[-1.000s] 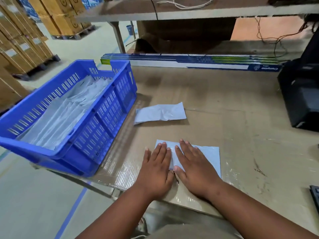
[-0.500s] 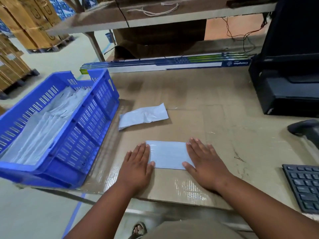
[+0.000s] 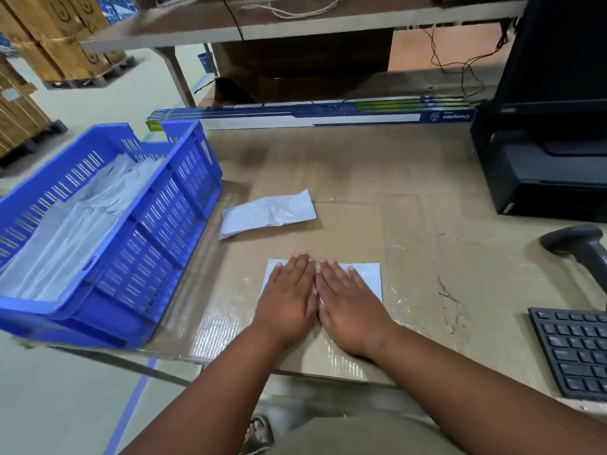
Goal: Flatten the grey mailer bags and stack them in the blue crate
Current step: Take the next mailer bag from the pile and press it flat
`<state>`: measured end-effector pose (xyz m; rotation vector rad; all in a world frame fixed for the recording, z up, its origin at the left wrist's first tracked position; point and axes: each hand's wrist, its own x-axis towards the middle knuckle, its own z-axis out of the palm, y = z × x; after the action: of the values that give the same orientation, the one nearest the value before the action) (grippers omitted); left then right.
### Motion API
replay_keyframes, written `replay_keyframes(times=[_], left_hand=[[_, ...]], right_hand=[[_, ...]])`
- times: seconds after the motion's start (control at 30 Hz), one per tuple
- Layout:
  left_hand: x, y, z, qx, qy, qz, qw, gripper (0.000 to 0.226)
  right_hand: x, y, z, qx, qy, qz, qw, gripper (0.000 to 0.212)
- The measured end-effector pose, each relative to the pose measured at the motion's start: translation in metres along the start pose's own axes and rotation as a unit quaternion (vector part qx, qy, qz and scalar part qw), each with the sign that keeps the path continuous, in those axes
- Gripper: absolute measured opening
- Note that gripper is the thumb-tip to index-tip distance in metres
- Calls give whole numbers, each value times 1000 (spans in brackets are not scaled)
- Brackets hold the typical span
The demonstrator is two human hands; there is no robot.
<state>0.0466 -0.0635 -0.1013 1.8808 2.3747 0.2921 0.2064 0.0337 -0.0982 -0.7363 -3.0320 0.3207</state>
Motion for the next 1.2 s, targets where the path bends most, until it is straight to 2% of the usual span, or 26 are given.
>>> replay_keyframes(times=[0.2, 0.47, 0.53, 0.6, 0.67, 0.73, 0.8, 0.83, 0.9, 0.97, 1.03, 1.1, 1.2], left_hand=[[-15, -33, 1, 35, -8, -79, 996, 82], [-31, -51, -19, 86, -43, -182, 979, 103], [-25, -48, -28, 62, -28, -136, 988, 99], [-13, -47, -38, 54, -7, -30, 998, 94], [5, -46, -50, 70, -28, 54, 996, 97], [28, -40, -63, 78, -98, 54, 991, 107], [48, -34, -74, 100, -148, 8, 984, 115], [55, -30, -79, 117, -164, -14, 979, 114], [64, -25, -88, 155, -190, -36, 969, 88], [66, -21, -98, 175, -191, -39, 965, 58], [63, -22, -105, 167, -177, -43, 969, 41], [56, -25, -118, 151, -167, -62, 972, 30], [40, -34, -147, 126, -141, -117, 975, 27]], right_hand=[[-18, 28, -2, -9, -9, 47, 999, 88], [-41, 71, -14, 3, -27, 97, 995, 87], [-40, 77, -22, 32, -35, 91, 995, 88], [-33, 77, -31, 43, -40, 76, 995, 86], [-17, 71, -39, 31, -57, 52, 997, 85], [3, 59, -46, 14, -67, 34, 997, 90], [22, 47, -54, -8, -55, 33, 998, 97], [30, 43, -58, -11, -51, 44, 998, 98], [41, 39, -66, -22, -63, 63, 996, 89], [48, 38, -71, -35, -79, 62, 994, 67], [52, 39, -75, -16, -79, 45, 996, 44], [59, 40, -82, 8, -76, 23, 997, 28], [75, 33, -107, 45, -66, 0, 997, 21]])
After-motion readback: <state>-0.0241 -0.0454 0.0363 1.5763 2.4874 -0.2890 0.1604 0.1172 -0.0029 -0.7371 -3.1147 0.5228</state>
